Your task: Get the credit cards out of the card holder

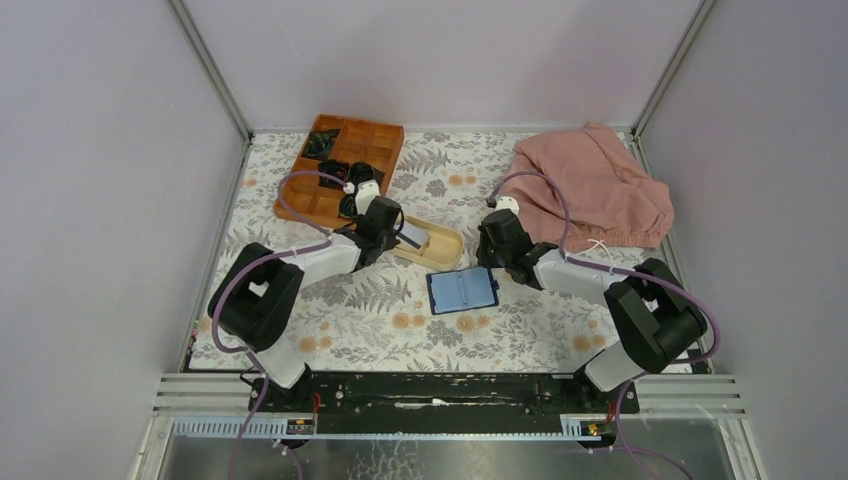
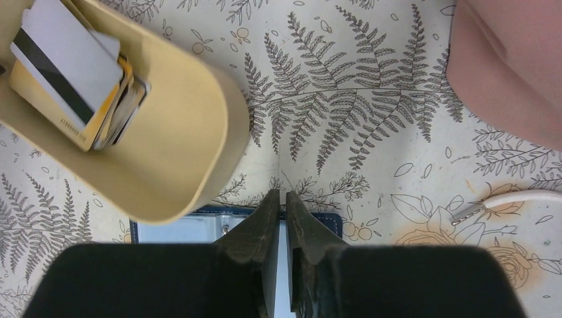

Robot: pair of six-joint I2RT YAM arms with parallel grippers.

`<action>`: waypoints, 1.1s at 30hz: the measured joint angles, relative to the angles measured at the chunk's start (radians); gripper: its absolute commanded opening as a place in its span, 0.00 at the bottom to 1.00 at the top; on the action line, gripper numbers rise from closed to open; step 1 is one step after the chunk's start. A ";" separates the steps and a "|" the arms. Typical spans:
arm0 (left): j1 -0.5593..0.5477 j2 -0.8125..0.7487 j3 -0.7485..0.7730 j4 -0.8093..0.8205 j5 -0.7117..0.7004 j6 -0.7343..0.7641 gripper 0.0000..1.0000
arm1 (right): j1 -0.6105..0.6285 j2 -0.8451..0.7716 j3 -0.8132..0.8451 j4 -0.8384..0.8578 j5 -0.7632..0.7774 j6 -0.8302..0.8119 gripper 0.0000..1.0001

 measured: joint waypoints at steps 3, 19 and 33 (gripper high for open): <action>0.000 -0.016 -0.022 0.010 -0.002 -0.011 0.02 | 0.000 0.013 0.000 0.006 -0.008 0.000 0.14; -0.005 -0.113 -0.167 0.090 -0.013 -0.157 0.33 | 0.012 0.157 0.077 0.070 -0.142 0.027 0.11; -0.037 -0.182 -0.189 0.080 -0.033 -0.184 0.89 | 0.021 0.172 0.057 0.100 -0.177 0.046 0.12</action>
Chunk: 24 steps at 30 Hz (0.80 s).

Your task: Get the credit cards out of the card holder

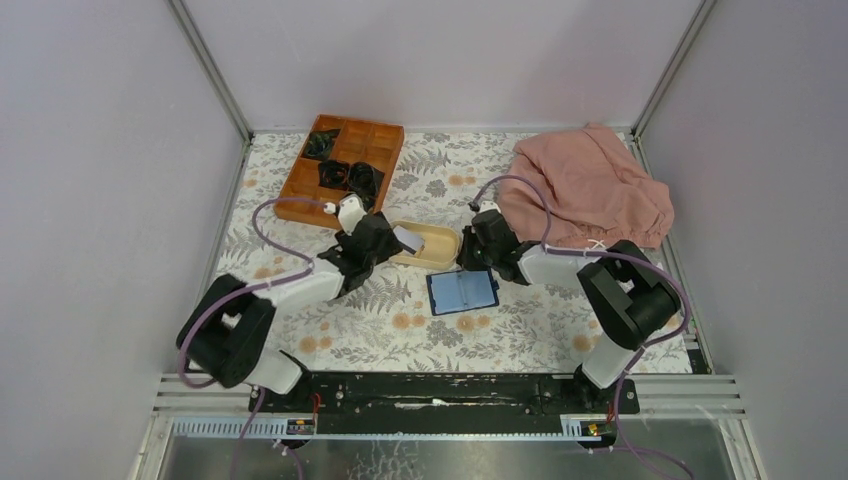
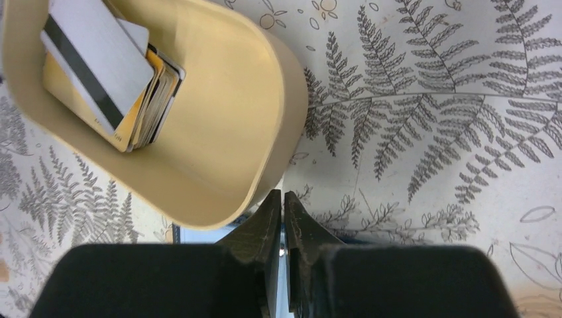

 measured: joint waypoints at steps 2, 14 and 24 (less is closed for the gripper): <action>-0.023 -0.072 -0.030 0.001 -0.014 0.011 0.99 | 0.001 -0.032 -0.021 0.002 0.005 0.000 0.15; -0.110 -0.628 -0.249 -0.001 0.007 0.079 1.00 | 0.007 -0.575 -0.319 -0.034 0.100 -0.038 0.69; -0.111 -0.962 -0.402 -0.132 0.020 0.077 1.00 | 0.007 -0.882 -0.487 -0.154 0.204 -0.083 0.81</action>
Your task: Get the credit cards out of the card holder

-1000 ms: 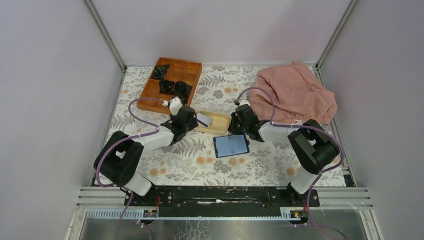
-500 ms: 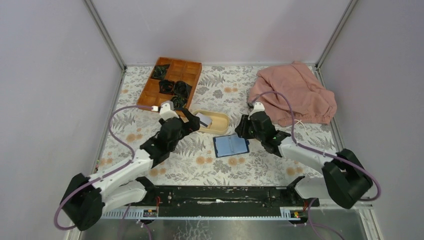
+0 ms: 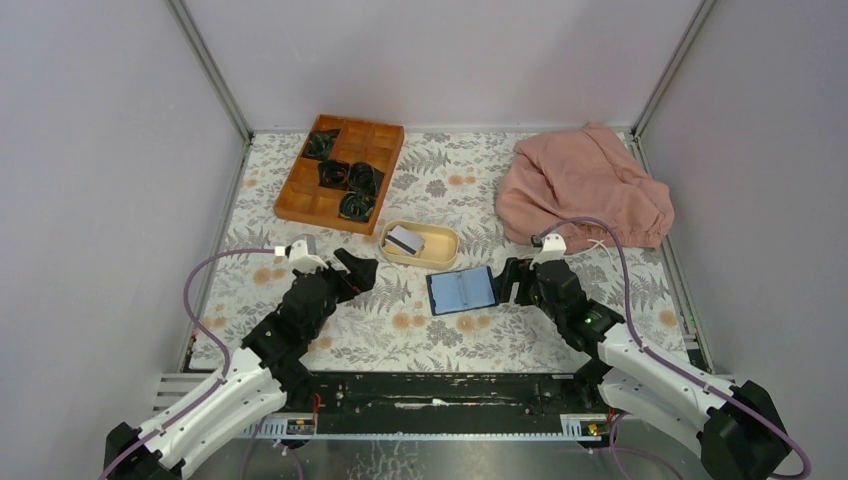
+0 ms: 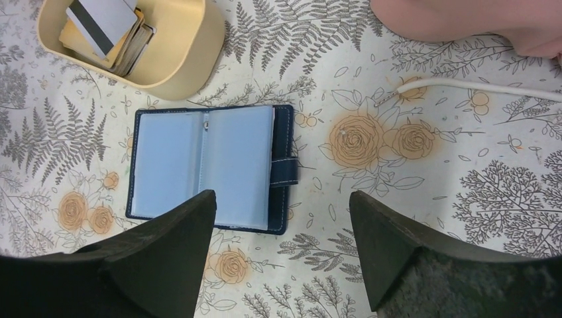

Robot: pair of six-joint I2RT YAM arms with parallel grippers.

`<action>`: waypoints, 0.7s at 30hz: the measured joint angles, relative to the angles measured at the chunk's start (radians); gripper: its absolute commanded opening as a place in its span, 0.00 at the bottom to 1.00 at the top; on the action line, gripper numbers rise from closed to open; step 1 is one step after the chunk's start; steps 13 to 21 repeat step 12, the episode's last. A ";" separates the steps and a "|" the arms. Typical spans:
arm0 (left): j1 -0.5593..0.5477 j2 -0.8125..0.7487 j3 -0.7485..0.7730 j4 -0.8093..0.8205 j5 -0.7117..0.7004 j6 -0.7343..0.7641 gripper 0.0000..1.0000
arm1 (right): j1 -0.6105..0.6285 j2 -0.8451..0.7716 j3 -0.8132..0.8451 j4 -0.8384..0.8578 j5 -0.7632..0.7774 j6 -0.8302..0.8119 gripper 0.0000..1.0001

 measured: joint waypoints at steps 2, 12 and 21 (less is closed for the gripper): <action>0.000 0.006 0.000 -0.022 0.000 0.000 1.00 | 0.000 -0.007 0.000 -0.016 0.005 -0.005 0.82; 0.000 0.048 -0.010 -0.065 0.008 0.001 1.00 | 0.000 -0.026 -0.001 -0.060 0.007 -0.008 0.82; 0.000 0.048 -0.010 -0.065 0.008 0.001 1.00 | 0.000 -0.026 -0.001 -0.060 0.007 -0.008 0.82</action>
